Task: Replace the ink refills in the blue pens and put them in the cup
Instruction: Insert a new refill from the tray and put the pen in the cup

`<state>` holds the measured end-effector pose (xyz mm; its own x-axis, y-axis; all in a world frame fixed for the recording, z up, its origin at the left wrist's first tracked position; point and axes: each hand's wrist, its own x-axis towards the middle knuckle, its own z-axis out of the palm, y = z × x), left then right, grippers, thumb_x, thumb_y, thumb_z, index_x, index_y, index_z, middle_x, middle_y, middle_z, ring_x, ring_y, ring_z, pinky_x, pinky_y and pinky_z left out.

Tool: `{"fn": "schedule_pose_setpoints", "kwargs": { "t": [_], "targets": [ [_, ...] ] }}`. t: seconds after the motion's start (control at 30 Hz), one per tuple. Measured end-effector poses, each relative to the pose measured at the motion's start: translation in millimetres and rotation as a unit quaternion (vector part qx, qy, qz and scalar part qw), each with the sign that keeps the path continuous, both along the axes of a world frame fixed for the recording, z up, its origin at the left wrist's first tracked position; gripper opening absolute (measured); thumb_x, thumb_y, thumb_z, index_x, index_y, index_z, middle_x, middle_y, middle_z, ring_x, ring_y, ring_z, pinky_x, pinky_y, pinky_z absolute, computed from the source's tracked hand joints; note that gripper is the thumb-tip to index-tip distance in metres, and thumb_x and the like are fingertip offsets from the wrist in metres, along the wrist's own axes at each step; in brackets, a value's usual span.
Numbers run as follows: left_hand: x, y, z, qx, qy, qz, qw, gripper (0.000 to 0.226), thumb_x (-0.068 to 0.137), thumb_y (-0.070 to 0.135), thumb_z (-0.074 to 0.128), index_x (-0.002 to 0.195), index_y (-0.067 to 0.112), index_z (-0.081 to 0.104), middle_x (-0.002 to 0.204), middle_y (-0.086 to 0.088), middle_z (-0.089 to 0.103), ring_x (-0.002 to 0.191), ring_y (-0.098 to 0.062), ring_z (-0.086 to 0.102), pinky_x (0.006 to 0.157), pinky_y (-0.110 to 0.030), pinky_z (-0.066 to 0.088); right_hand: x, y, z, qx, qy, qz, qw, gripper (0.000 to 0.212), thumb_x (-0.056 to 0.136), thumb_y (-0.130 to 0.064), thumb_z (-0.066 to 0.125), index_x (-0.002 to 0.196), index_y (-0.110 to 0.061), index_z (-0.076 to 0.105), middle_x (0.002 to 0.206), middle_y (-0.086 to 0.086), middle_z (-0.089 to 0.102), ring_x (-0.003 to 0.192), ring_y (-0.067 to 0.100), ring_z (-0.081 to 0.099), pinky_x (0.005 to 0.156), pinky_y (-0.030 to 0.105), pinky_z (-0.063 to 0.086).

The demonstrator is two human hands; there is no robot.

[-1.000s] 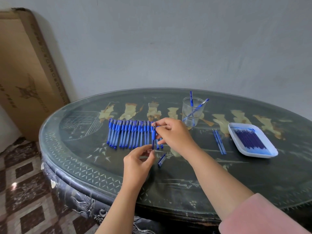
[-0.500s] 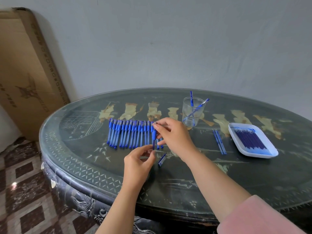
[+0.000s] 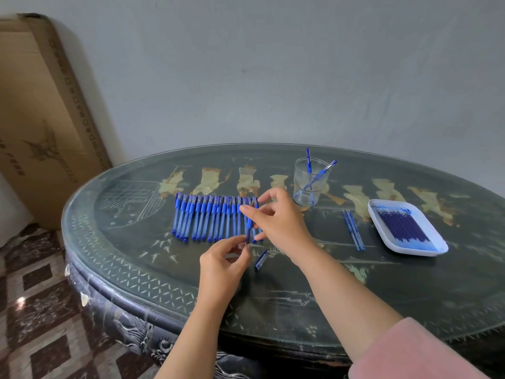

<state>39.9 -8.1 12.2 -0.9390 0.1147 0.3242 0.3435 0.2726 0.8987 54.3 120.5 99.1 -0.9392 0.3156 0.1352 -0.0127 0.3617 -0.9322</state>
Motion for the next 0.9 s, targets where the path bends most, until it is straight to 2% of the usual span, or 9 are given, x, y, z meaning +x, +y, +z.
{"fn": "schedule_pose_setpoints", "kwargs": {
  "t": [0.07, 0.13, 0.27, 0.4, 0.47, 0.57, 0.67, 0.77, 0.9],
  "targets": [
    [0.0, 0.1, 0.2, -0.001, 0.001, 0.002, 1.0, 0.019, 0.083, 0.009, 0.074, 0.1, 0.018, 0.074, 0.089, 0.011, 0.07, 0.081, 0.008, 0.065, 0.072, -0.005, 0.047, 1.1, 0.3, 1.3, -0.014, -0.005, 0.016, 1.0, 0.03, 0.094, -0.032, 0.062, 0.121, -0.024, 0.052, 0.096, 0.013, 0.065, 0.083, 0.02, 0.068, 0.06, 0.033, 0.061],
    [-0.2, -0.2, 0.2, -0.002, 0.002, 0.003, 1.0, 0.019, 0.083, 0.009, 0.074, 0.1, 0.017, 0.075, 0.089, 0.009, 0.071, 0.081, 0.008, 0.064, 0.071, -0.004, 0.047, 1.9, 1.1, 2.1, 0.0, -0.004, 0.029, 1.0, 0.029, 0.099, -0.027, 0.054, 0.128, -0.023, 0.056, 0.1, 0.01, 0.064, 0.081, 0.016, 0.066, 0.062, 0.034, 0.062],
    [0.9, -0.6, 1.2, -0.011, 0.003, -0.005, 1.0, 0.019, 0.084, 0.009, 0.073, 0.101, 0.019, 0.074, 0.088, 0.014, 0.069, 0.083, 0.01, 0.063, 0.071, -0.004, 0.047, 2.2, 1.8, -0.1, 0.033, -0.003, 0.021, 0.999, 0.023, 0.098, -0.027, 0.055, 0.11, -0.009, 0.065, 0.099, 0.004, 0.067, 0.075, 0.01, 0.066, 0.066, 0.032, 0.062],
    [0.3, -0.2, 1.7, -0.011, 0.006, -0.008, 1.0, 0.019, 0.084, 0.008, 0.073, 0.1, 0.019, 0.074, 0.088, 0.014, 0.069, 0.082, 0.009, 0.064, 0.071, -0.004, 0.047, 0.7, 2.3, -3.9, 0.021, 0.012, -0.006, 1.0, 0.02, 0.092, -0.03, 0.065, 0.096, -0.011, 0.06, 0.092, 0.005, 0.068, 0.074, 0.013, 0.068, 0.063, 0.031, 0.061],
    [-0.2, 0.0, 0.4, -0.011, 0.009, -0.009, 1.0, 0.018, 0.084, 0.009, 0.073, 0.099, 0.019, 0.074, 0.089, 0.012, 0.07, 0.083, 0.007, 0.064, 0.071, -0.005, 0.047, 0.3, 1.3, -5.8, 0.025, 0.017, -0.016, 0.999, 0.023, 0.091, -0.033, 0.066, 0.097, -0.013, 0.058, 0.091, 0.005, 0.068, 0.075, 0.014, 0.068, 0.062, 0.03, 0.061],
    [-0.6, 0.8, -0.5, -0.009, 0.008, -0.005, 1.0, 0.018, 0.083, 0.009, 0.074, 0.099, 0.018, 0.074, 0.089, 0.01, 0.071, 0.082, 0.007, 0.064, 0.072, -0.006, 0.049, 1.7, 0.6, -5.0, 0.024, 0.014, -0.002, 1.0, 0.026, 0.093, -0.036, 0.062, 0.112, -0.019, 0.06, 0.093, 0.006, 0.066, 0.08, 0.015, 0.068, 0.063, 0.031, 0.062],
    [-0.9, 1.3, -0.2, -0.01, 0.005, -0.005, 1.0, 0.018, 0.083, 0.01, 0.074, 0.1, 0.017, 0.075, 0.088, 0.009, 0.071, 0.083, 0.007, 0.064, 0.073, -0.007, 0.049, 4.0, 2.3, -3.1, -0.003, 0.002, 0.024, 1.0, 0.026, 0.099, -0.024, 0.053, 0.123, -0.021, 0.062, 0.095, 0.004, 0.065, 0.08, 0.013, 0.066, 0.068, 0.032, 0.062],
    [-0.8, 1.7, 0.6, -0.009, 0.001, -0.009, 1.0, 0.019, 0.084, 0.011, 0.074, 0.101, 0.019, 0.074, 0.088, 0.01, 0.071, 0.084, 0.006, 0.064, 0.073, -0.006, 0.048, 4.7, 3.2, -2.2, 0.0, -0.003, 0.036, 0.999, 0.026, 0.1, -0.023, 0.051, 0.121, -0.018, 0.066, 0.1, 0.0, 0.065, 0.08, 0.01, 0.064, 0.069, 0.029, 0.061],
    [-1.2, 1.3, 0.9, -0.014, -0.006, -0.011, 1.0, 0.019, 0.084, 0.013, 0.074, 0.102, 0.02, 0.074, 0.088, 0.012, 0.071, 0.084, 0.006, 0.064, 0.074, -0.009, 0.05, 4.0, 2.9, -4.9, 0.008, 0.0, 0.015, 1.0, 0.025, 0.097, -0.028, 0.059, 0.112, -0.012, 0.067, 0.099, 0.004, 0.067, 0.077, 0.01, 0.067, 0.068, 0.03, 0.061]
  ]
}}
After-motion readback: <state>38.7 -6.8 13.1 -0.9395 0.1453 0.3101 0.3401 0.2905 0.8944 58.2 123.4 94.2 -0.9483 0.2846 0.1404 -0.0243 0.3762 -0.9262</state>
